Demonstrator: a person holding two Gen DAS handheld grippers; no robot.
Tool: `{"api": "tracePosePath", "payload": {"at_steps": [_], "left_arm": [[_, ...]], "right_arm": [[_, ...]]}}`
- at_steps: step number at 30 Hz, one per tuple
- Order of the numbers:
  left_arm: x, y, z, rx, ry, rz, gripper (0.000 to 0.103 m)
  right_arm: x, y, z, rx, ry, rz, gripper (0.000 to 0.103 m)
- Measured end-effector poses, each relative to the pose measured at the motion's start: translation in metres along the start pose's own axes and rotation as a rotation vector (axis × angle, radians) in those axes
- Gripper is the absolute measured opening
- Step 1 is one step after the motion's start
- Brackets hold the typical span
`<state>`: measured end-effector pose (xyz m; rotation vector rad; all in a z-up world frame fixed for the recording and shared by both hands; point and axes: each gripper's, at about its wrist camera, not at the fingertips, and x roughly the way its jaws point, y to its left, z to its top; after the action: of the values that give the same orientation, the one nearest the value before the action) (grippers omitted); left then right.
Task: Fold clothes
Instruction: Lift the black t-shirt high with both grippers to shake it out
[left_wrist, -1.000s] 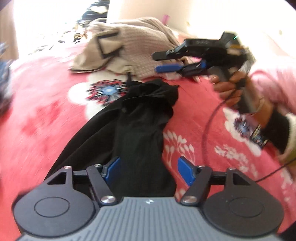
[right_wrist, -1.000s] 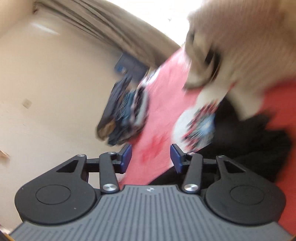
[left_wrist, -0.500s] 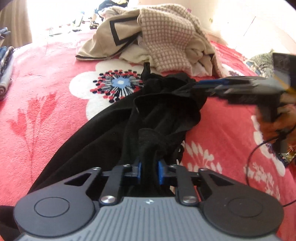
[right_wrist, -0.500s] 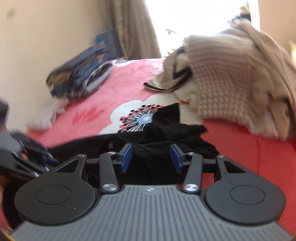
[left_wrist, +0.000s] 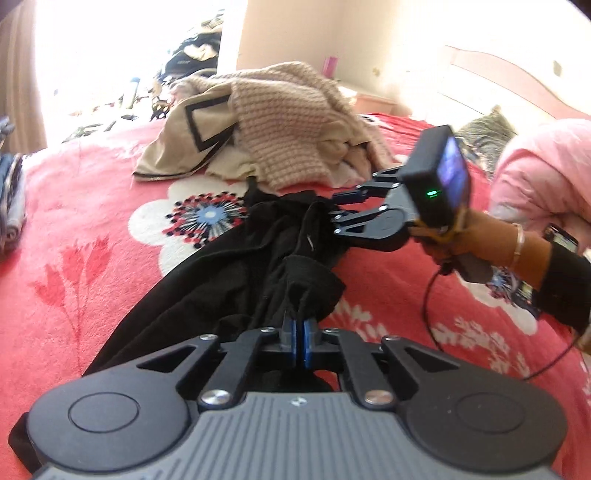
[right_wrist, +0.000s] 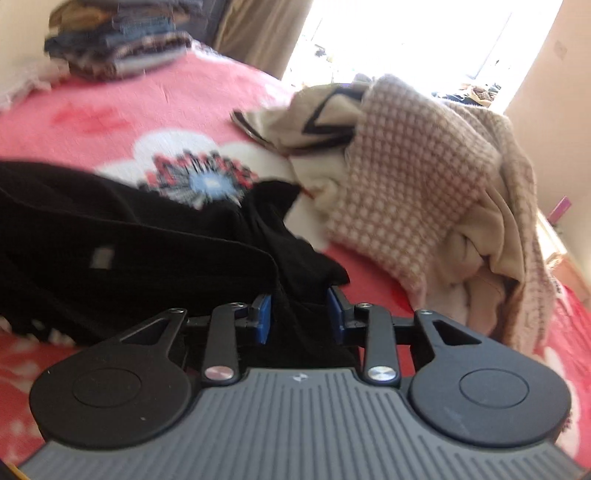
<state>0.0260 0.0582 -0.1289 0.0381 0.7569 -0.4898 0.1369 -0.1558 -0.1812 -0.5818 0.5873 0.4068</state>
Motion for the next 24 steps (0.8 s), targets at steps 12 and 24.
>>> {"api": "tracePosePath", "payload": {"at_steps": [12,24], "left_arm": [[-0.112,0.011,0.049,-0.049,-0.365,0.188,0.004],[-0.33,-0.042,0.125,0.088,-0.862,0.303,0.004]], "right_arm": [[-0.14,-0.049,0.033,0.234,-0.311,-0.209,0.007],[-0.372,-0.075,0.133,0.257,-0.888,-0.273,0.007]]}}
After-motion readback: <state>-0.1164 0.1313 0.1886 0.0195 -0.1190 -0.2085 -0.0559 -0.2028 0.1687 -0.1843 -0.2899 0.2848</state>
